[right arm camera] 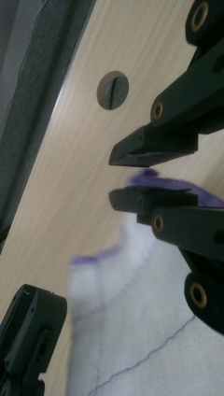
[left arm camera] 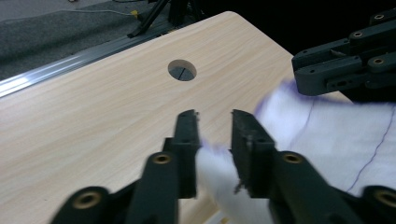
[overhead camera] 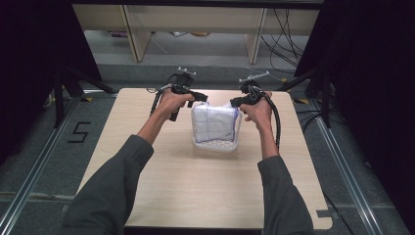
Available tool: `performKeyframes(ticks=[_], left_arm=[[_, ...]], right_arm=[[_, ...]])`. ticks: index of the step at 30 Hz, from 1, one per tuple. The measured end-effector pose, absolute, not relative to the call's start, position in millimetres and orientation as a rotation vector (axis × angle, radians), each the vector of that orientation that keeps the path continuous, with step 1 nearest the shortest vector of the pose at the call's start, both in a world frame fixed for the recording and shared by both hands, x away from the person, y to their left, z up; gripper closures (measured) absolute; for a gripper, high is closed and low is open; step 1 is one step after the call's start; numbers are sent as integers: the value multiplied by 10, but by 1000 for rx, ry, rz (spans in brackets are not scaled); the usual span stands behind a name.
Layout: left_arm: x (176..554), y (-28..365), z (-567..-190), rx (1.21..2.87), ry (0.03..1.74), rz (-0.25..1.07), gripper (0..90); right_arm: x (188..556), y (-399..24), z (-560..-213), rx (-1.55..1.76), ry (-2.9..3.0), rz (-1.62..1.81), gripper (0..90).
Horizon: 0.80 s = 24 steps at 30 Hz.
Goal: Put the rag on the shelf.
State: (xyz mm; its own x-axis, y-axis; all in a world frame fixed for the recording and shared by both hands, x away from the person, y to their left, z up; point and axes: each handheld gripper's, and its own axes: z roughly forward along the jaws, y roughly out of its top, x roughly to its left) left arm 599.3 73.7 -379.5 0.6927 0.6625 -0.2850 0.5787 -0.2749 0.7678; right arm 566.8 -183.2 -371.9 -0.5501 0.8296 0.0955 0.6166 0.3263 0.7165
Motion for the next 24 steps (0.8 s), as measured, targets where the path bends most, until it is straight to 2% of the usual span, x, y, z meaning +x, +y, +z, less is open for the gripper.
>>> performKeyframes(ticks=[5,8,24], left_arm=[[5992,792,-3779,1947,978,120,613],[5981,833,-3756,1946,982,127,601],[5841,1024,-3551,1923,959,175,540]], right_arm=[[5663,-1850,-3700,1321,2261,1052,683],[5658,-1879,-3687,1326,2250,1054,658],[5540,-1997,-3524,1335,2221,1103,612]])
